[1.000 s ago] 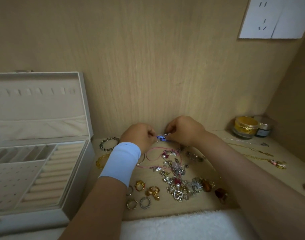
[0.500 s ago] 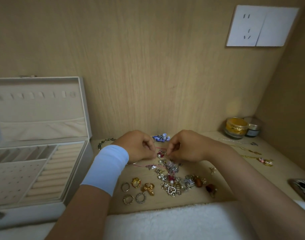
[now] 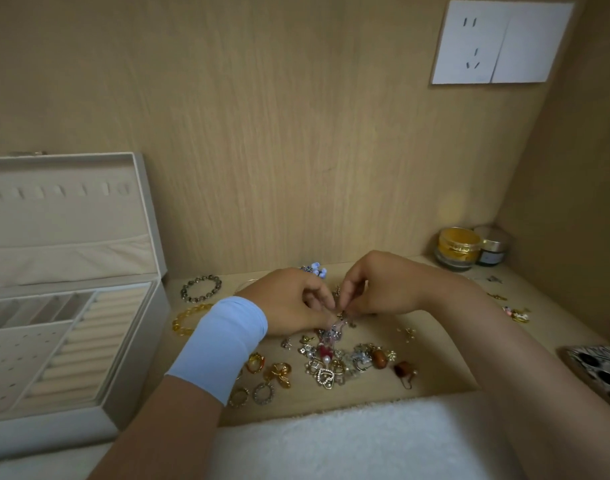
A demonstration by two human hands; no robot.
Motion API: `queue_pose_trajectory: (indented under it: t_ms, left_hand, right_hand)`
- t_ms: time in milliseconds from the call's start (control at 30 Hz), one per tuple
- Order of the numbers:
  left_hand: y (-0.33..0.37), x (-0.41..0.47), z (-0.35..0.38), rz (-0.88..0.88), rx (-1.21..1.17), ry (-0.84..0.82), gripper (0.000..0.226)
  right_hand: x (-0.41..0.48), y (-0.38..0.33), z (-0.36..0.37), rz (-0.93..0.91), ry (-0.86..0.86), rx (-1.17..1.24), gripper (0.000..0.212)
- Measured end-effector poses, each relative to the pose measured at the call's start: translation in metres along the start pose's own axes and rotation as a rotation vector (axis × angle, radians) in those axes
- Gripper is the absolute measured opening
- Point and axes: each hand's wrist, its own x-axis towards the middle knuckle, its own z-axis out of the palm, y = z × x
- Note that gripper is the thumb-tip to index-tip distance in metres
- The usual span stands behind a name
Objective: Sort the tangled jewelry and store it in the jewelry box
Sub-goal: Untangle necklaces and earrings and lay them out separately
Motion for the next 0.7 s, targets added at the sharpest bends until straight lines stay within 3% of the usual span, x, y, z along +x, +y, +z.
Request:
queue_pose_trajectory:
  t_ms: [233,333,500,700]
  left_hand:
    - [-0.010,0.002,0.000,0.001,-0.010,-0.019,0.006]
    - [-0.012,0.002,-0.003,-0.007,-0.001,-0.047,0.012]
    - [-0.012,0.003,-0.004,-0.056,-0.042,-0.065,0.020]
    - [-0.018,0.002,-0.004,-0.063,-0.156,0.052,0.022]
  right_hand:
    - [0.002,-0.005,0.013,0.017,-0.082,-0.074,0.011]
    - [0.003,-0.005,0.012,0.024,-0.064,-0.100,0.013]
    - [0.006,-0.010,0.017,0.013,-0.004,0.032,0.007]
    - [0.011,-0.012,0.028,-0.028,0.019,0.118,0.017]
